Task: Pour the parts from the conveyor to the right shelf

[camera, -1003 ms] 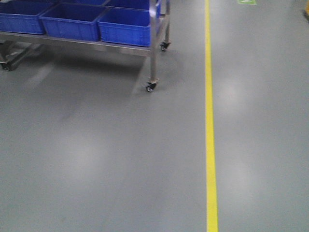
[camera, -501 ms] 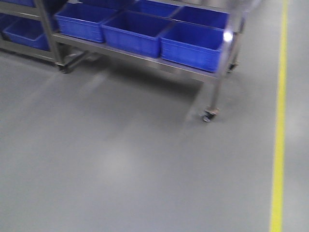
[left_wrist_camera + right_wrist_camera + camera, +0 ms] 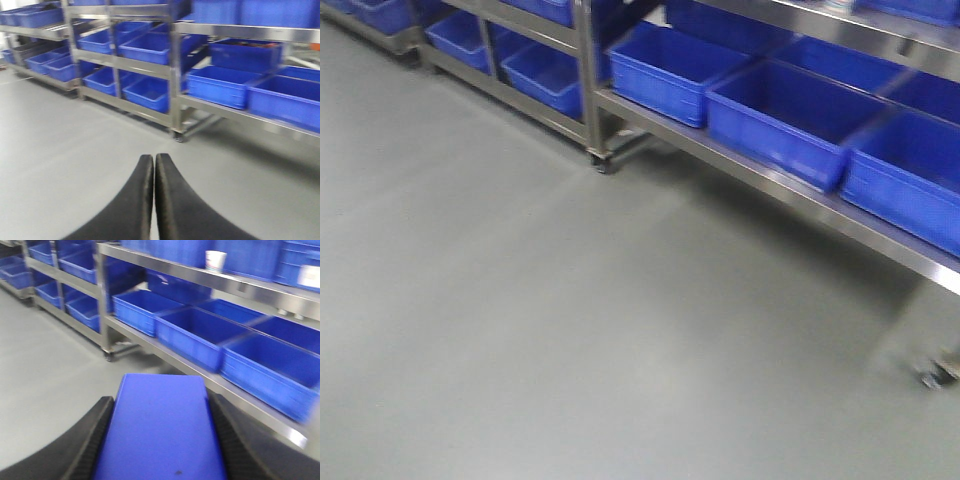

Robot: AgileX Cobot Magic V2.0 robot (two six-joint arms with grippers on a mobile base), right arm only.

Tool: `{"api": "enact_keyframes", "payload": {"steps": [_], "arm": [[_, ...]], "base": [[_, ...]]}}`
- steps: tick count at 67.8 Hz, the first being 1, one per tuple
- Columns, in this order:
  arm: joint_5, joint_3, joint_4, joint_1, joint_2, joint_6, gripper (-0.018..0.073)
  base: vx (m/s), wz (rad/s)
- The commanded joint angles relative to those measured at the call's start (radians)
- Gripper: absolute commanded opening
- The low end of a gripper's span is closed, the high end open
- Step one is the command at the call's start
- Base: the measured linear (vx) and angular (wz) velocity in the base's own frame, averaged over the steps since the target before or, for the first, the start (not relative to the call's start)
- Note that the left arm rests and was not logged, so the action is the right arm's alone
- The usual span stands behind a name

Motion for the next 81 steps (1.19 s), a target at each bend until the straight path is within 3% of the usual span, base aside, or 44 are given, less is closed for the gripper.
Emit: {"api": "enact_keyframes", "payload": {"steps": [1, 81], "arm": [[-0.083, -0.028, -0.002, -0.006, 0.011, 0.002, -0.0006], [-0.082, -0.028, -0.002, -0.006, 0.011, 0.002, -0.0006]], "base": [[0.68, 0.58], [0.73, 0.44]]}}
